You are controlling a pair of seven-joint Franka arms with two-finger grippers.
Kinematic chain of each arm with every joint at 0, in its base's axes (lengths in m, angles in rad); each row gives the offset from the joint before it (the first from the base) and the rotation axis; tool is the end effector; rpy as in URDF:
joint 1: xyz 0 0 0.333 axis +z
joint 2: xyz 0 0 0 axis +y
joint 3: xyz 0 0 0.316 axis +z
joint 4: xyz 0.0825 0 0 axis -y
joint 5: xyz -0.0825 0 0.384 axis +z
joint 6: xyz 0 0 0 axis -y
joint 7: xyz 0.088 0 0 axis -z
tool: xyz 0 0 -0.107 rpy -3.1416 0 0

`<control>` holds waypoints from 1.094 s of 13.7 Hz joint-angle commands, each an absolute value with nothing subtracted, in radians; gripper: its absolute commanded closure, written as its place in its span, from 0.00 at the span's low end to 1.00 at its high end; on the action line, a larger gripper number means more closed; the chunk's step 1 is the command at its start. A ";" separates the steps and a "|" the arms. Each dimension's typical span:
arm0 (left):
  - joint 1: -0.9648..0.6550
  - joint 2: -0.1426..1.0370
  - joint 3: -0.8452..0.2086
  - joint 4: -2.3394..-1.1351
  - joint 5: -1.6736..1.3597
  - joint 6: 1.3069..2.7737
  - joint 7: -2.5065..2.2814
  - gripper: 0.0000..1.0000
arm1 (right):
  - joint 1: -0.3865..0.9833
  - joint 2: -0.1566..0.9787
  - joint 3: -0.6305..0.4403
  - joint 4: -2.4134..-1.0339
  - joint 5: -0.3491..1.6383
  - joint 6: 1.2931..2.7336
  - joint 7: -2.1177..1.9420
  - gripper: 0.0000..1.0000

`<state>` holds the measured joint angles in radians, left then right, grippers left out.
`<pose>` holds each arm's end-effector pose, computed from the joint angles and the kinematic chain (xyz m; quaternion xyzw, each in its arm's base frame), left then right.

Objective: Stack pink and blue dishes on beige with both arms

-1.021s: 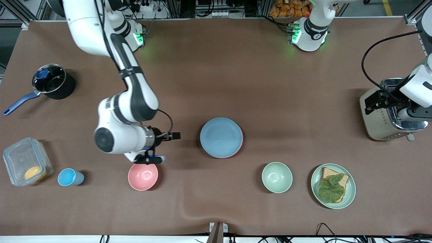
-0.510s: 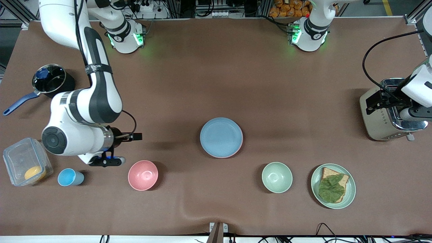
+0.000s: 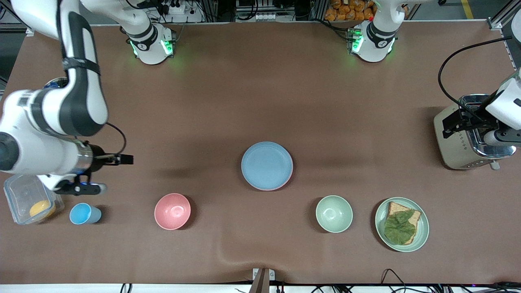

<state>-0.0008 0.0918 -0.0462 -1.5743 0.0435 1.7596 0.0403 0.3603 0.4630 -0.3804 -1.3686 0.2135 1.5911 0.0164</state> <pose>0.5984 -0.0231 0.5875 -0.9976 0.0465 -0.0468 0.0193 0.6637 0.0535 0.4509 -0.9941 0.0219 0.1039 0.0213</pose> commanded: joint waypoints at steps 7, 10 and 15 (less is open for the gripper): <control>-0.005 0.075 -0.038 -1.588 0.026 1.761 0.051 0.00 | 0.128 0.192 -0.171 -1.563 0.022 1.606 -0.020 0.00; -0.003 0.075 -0.038 -1.588 0.026 1.761 0.052 0.00 | 0.083 0.123 -0.149 -1.577 0.006 1.594 -0.023 0.00; -0.005 0.075 -0.038 -1.588 0.026 1.761 0.052 0.00 | 0.044 0.043 -0.109 -1.572 0.005 1.508 -0.028 0.00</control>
<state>-0.0010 0.0918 -0.0459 -1.5746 0.0435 1.7608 0.0403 0.0689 0.0933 -0.1520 -1.5353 0.0281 1.5174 -0.0246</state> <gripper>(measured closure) 0.000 0.000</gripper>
